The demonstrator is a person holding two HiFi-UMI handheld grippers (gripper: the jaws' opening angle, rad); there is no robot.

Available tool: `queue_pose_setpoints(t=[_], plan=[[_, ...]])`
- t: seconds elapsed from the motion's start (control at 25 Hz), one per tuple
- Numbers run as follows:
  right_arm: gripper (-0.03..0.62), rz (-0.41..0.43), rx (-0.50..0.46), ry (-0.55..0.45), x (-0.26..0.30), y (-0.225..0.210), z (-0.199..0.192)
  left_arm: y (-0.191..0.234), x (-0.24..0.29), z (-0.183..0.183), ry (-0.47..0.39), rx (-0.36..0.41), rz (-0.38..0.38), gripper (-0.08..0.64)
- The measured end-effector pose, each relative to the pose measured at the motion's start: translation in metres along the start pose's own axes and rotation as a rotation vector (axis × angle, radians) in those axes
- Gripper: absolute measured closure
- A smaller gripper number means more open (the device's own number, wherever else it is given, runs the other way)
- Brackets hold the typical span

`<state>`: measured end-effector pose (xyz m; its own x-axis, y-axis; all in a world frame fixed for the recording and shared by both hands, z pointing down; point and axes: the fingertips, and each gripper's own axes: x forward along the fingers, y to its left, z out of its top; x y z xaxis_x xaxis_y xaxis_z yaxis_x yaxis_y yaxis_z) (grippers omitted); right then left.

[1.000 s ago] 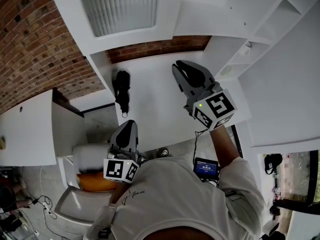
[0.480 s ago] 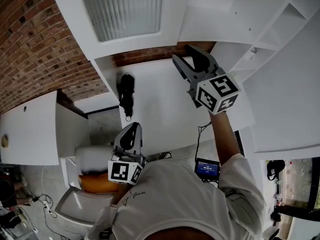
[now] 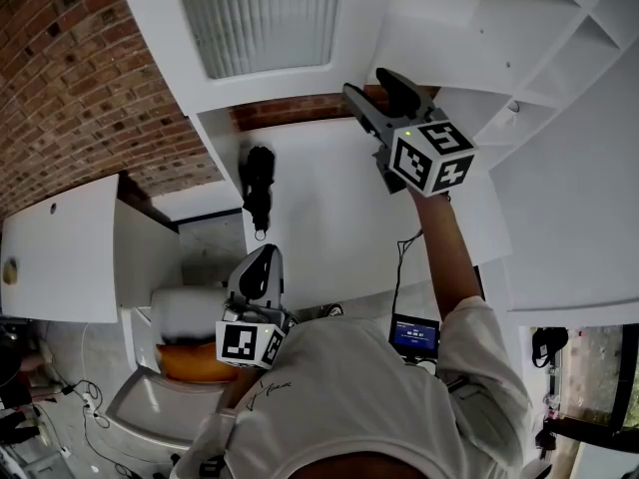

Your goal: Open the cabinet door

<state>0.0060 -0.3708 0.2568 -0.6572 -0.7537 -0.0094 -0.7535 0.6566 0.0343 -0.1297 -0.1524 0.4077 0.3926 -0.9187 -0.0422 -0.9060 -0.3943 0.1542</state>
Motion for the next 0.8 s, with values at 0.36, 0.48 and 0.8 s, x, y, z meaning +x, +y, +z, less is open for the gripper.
queue_pose_setpoints(t=[0.36,0.48,0.8], plan=[[0.330,0.002,-0.009,0.012,0.021,-0.005,0.000,0.001,0.001,0.002,-0.001,0.004,0.002,0.532],[0.328,0.001,-0.011,0.014,0.023,-0.006,-0.001,0.001,0.001,0.001,0.000,0.003,-0.001,0.532],[0.324,0.006,-0.026,0.024,0.024,0.001,-0.005,0.004,-0.003,0.001,-0.001,0.004,0.013,0.532]])
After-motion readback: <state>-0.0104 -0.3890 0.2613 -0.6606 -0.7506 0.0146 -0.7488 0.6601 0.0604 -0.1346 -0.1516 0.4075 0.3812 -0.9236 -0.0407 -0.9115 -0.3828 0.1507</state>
